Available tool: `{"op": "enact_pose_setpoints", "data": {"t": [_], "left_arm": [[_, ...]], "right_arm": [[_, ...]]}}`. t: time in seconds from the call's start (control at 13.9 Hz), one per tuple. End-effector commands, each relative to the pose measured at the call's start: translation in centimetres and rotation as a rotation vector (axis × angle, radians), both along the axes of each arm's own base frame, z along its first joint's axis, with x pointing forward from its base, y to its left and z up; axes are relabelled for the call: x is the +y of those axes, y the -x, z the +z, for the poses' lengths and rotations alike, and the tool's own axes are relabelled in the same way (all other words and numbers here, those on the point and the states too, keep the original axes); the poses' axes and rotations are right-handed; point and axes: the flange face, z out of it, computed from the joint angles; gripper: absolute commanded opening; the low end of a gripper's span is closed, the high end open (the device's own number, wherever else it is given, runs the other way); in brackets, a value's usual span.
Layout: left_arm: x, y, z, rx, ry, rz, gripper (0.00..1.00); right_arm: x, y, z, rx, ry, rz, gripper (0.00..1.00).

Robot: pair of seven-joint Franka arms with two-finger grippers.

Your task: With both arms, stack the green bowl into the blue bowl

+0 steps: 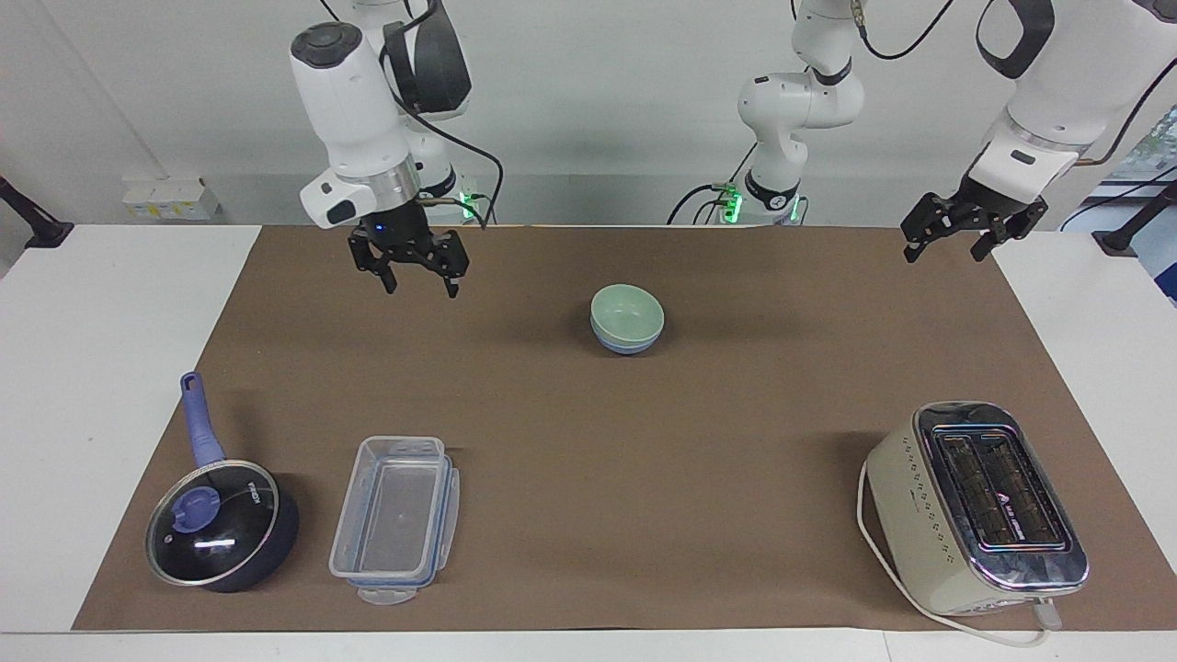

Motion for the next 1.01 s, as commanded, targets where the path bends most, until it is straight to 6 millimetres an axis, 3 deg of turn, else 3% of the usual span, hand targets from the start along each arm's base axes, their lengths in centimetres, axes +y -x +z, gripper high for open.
{"op": "enact_pose_setpoints", "data": {"t": [0.0,0.14,0.43,0.58,0.94], "left_arm": [[0.4,-0.1,0.3,0.010,-0.019,0.000,1.00],[0.4,-0.1,0.3,0.010,-0.019,0.000,1.00],[0.4,-0.1,0.3,0.010,-0.019,0.000,1.00],[0.4,-0.1,0.3,0.010,-0.019,0.000,1.00],[0.4,-0.1,0.3,0.010,-0.019,0.000,1.00]], "right_arm": [[-2.9,-0.9,3.9,0.008,0.031,0.009,1.00],[-5.0,-1.4,6.1,0.014,0.064,0.025,1.00],[-6.4,-2.5,8.4,0.083,0.115,0.017,1.00],[-6.5,-2.4,8.4,0.083,0.124,0.022,1.00],[-7.2,0.0,6.7,0.138,0.109,0.011,1.00]]}}
